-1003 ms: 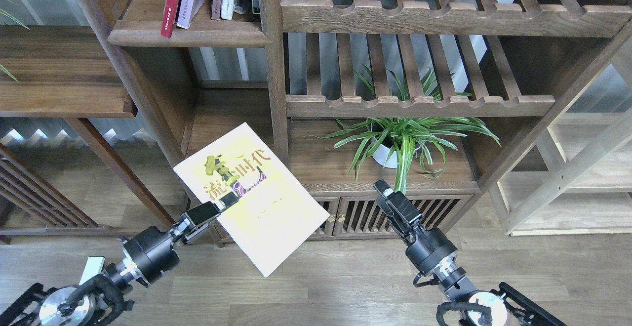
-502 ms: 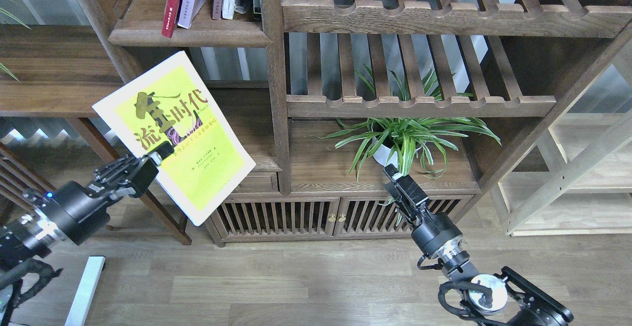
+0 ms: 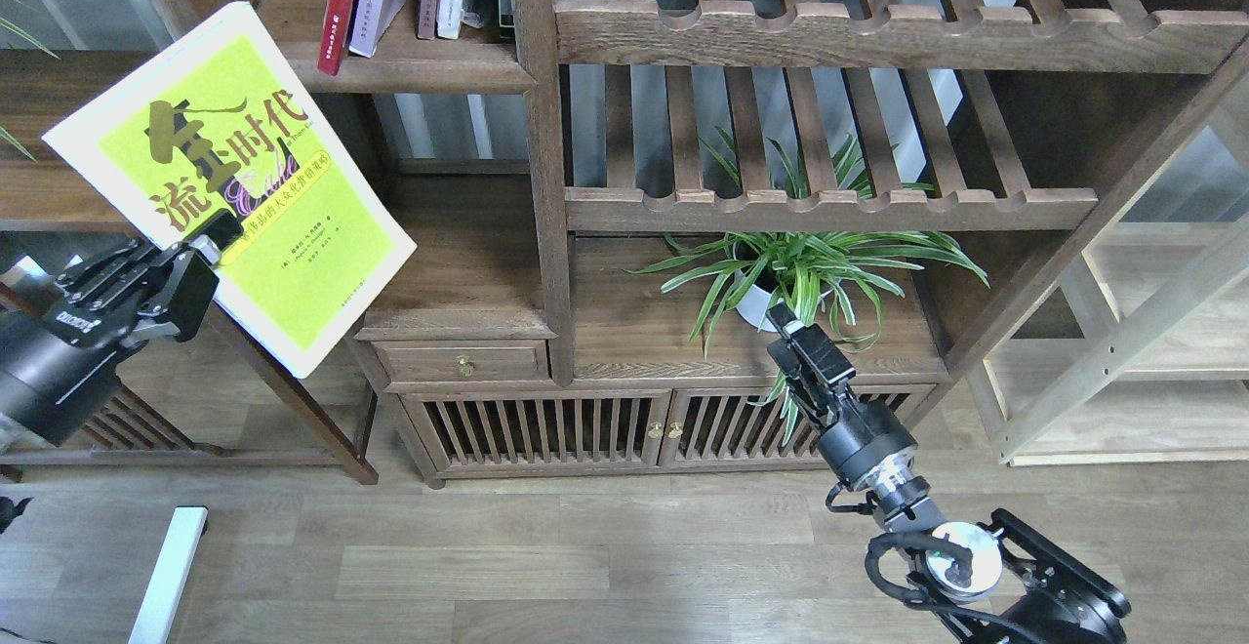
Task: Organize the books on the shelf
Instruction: 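Raise the yellow book with the left gripper to the top shelf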
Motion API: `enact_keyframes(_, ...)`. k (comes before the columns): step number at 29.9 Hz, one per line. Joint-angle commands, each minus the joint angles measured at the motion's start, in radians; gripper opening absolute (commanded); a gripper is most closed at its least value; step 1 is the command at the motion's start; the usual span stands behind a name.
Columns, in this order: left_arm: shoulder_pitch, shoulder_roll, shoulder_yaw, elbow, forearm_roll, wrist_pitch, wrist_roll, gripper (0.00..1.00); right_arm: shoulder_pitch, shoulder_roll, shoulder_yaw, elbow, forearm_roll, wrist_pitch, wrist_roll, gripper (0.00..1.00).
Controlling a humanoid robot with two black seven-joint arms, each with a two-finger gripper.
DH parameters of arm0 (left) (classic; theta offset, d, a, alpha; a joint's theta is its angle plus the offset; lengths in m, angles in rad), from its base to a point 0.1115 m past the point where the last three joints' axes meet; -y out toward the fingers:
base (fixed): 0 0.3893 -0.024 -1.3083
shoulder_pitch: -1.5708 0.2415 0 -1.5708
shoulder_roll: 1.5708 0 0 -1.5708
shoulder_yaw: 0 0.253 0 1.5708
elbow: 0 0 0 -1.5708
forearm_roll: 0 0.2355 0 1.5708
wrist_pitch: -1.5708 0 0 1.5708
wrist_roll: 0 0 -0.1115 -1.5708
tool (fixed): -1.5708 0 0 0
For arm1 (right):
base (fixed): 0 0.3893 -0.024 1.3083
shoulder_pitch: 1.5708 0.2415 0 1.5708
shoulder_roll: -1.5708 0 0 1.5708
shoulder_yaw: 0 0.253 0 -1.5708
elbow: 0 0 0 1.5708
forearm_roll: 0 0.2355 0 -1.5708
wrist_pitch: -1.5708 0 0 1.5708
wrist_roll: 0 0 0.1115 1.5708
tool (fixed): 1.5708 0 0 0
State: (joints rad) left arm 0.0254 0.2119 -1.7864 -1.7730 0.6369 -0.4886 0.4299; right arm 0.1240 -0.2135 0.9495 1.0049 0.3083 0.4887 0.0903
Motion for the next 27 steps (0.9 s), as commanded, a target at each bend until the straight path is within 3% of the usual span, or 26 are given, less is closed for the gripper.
enact_keyframes(1,-0.001,-0.089,-0.024,0.006,0.102,0.0,-0.026,0.01,0.0,0.002,0.009,0.0,0.0,0.0,0.0,0.81)
enact_keyframes(4,-0.004,-0.164,-0.051,-0.002,0.136,0.0,-0.019,0.01,0.0,-0.001,0.02,0.001,0.002,0.0,0.0,0.81)
enact_keyframes(13,-0.083,-0.094,-0.171,0.0,0.139,0.0,0.058,0.01,-0.001,0.003,0.066,0.001,0.002,0.0,0.0,0.81)
enact_keyframes(19,-0.202,-0.083,-0.203,0.006,0.133,0.0,0.059,0.01,-0.001,0.005,0.066,0.001,0.002,0.0,0.002,0.81)
enact_keyframes(27,-0.274,-0.082,-0.188,0.018,0.135,0.0,0.059,0.02,0.0,0.005,0.069,0.001,0.003,0.0,0.003,0.81)
